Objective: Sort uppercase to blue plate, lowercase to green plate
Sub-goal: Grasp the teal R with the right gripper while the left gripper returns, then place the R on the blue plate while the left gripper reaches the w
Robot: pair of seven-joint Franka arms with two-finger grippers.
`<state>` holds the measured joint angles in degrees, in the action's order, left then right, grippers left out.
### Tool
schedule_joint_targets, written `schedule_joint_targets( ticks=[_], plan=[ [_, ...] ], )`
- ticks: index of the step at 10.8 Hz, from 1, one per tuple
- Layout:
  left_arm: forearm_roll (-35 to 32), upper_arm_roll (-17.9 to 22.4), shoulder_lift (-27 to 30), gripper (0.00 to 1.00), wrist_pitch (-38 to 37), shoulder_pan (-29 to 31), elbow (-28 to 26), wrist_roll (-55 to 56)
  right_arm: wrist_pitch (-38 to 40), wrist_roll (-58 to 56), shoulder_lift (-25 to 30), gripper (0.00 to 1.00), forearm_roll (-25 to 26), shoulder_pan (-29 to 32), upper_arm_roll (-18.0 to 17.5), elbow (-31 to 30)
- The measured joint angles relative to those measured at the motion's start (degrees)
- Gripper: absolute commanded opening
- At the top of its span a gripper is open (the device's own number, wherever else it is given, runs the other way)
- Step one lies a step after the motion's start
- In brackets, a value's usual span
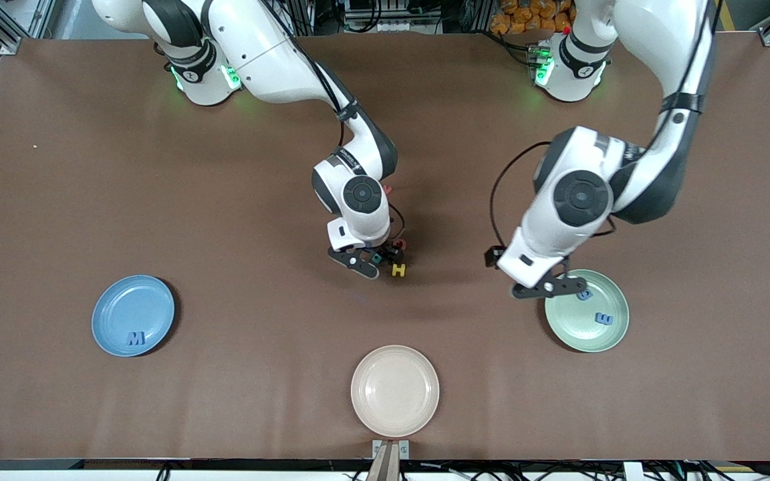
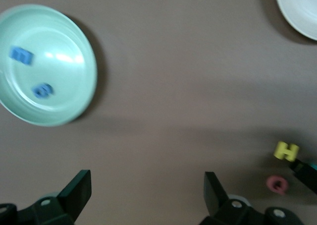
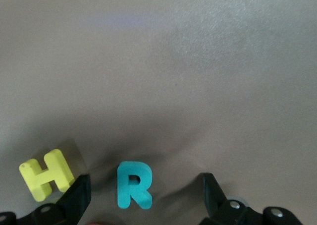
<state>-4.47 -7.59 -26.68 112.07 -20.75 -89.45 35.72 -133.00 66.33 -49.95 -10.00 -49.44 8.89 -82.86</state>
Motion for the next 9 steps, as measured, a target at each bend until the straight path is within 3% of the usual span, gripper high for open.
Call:
schedule_joint_targets(
  ticks=[1,2,3,4,9],
  plan=[
    [0.0,-0.9,-0.7,1.0,0.1,-1.6,-0.3,4.2,0.1,0.0,0.0,1.0,0.0,0.0,0.0,0.0],
    [0.0,-1.3,-1.6,1.0,0.5,-3.4,-0.4,7.5,0.2,0.0,0.0,0.94,0.0,0.0,0.1,0.0],
    [0.0,-1.4,-2.5,1.0,1.3,-5.2,-0.4,10.0,0.2,0.0,0.0,0.24,0.0,0.0,0.1,0.1],
    [0.0,-1.6,-3.2,1.0,1.7,-6.5,-0.4,11.9,0.2,0.0,0.0,0.0,0.0,0.0,0.1,0.2],
    [0.0,-2.6,-3.7,1.0,1.8,-6.2,-0.2,14.0,0.8,0.0,0.2,0.0,0.0,0.4,0.3,1.3]
  ],
)
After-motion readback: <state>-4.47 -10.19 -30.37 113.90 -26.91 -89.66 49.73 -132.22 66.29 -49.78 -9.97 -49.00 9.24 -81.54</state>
